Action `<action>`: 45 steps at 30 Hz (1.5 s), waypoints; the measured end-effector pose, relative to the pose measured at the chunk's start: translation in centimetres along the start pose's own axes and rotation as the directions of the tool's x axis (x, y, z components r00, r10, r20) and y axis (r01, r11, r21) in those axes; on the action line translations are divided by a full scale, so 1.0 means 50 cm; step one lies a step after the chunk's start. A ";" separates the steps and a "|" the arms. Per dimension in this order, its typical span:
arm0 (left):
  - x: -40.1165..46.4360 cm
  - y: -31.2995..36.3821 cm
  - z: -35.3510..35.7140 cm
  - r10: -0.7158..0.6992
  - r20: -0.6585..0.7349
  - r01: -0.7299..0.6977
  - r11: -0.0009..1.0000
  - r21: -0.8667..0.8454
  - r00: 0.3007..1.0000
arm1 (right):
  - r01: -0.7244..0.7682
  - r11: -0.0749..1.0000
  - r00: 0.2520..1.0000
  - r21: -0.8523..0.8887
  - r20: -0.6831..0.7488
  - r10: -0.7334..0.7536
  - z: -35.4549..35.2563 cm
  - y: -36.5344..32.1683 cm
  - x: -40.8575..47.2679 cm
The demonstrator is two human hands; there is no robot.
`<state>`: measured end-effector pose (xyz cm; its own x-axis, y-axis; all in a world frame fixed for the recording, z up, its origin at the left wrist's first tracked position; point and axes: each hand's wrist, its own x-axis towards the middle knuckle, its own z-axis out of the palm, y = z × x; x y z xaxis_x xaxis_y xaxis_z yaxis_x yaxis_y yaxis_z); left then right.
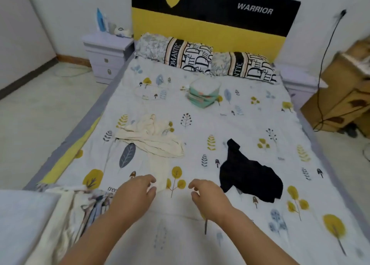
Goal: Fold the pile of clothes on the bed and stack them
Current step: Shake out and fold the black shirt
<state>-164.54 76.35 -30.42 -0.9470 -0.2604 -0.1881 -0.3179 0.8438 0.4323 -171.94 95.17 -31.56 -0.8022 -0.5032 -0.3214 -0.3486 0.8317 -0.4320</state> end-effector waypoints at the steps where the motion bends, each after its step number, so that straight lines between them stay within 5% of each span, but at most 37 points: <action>1: 0.015 0.022 0.016 0.012 0.017 -0.012 1.000 0.002 1.000 | -0.024 1.000 1.000 0.006 -0.010 0.024 -0.008 0.029 -0.005; 16: 0.226 0.283 0.373 0.173 0.274 -0.231 0.953 0.197 0.946 | -0.412 0.907 0.907 -0.082 -0.135 0.399 -0.018 0.538 0.007; 22: 0.307 0.332 0.522 0.198 0.265 -0.259 0.939 0.224 0.944 | -0.483 0.862 0.874 -0.154 -0.145 0.464 0.025 0.690 0.057; 29: 0.405 0.354 0.657 0.267 0.200 -0.318 0.901 0.295 0.943 | -0.483 0.870 0.873 -0.098 -0.135 0.469 0.083 0.792 0.136; 33: 0.442 0.352 0.706 0.278 0.329 -0.391 0.848 0.357 0.903 | -0.472 0.876 0.882 -0.101 -0.047 0.469 0.120 0.805 0.152; 36: 0.461 0.349 0.706 0.312 0.340 -0.430 0.826 0.364 0.887 | -0.446 0.880 0.893 -0.162 -0.142 0.427 0.127 0.797 0.142; 40: 0.448 0.365 0.659 0.326 0.275 -0.365 0.925 0.105 0.904 | -0.408 0.904 0.909 -0.129 -0.145 0.390 0.111 0.774 0.116; 45: 0.411 0.369 0.518 0.287 0.121 -0.265 0.949 -0.169 0.950 | -0.386 0.882 0.867 0.271 -0.221 0.447 0.033 0.712 0.058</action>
<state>-188.65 98.73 -49.17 -0.9856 0.0515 -0.1612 -0.0584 0.7908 0.6093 -185.88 122.94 -49.29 -0.9582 -0.0128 -0.2858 0.1332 0.8641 -0.4853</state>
